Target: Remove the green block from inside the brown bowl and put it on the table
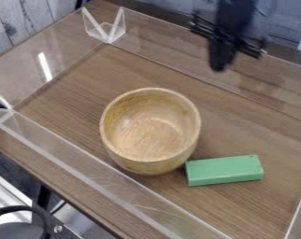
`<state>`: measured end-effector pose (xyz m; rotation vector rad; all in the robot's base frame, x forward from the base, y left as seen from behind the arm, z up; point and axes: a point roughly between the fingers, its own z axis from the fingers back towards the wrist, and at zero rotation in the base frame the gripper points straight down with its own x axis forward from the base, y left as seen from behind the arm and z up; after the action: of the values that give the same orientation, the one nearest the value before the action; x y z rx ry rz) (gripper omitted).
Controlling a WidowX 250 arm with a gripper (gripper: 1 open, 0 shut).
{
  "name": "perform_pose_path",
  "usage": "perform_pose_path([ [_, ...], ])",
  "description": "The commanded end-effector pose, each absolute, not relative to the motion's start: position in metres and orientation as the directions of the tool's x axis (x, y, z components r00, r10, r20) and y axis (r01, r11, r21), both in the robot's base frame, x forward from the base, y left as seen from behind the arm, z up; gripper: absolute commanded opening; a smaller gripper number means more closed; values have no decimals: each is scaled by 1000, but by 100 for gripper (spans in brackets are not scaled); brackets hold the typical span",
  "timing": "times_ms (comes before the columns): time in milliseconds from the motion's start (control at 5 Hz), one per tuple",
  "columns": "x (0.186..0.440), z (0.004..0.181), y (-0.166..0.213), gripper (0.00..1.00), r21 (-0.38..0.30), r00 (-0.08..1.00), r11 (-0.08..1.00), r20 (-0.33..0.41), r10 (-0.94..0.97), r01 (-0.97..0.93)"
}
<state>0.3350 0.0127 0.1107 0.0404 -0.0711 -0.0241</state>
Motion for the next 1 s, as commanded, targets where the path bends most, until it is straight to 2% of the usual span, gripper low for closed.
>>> perform_pose_path([
  [0,330,136,52,0,66,987,997,157,27,-38],
  [200,316,136,85,0,88,983,991,165,83,-98],
  [400,314,132,113,0,91,975,979,146,167,-181],
  [800,329,104,114,0,103,972,968,76,223,-230],
])
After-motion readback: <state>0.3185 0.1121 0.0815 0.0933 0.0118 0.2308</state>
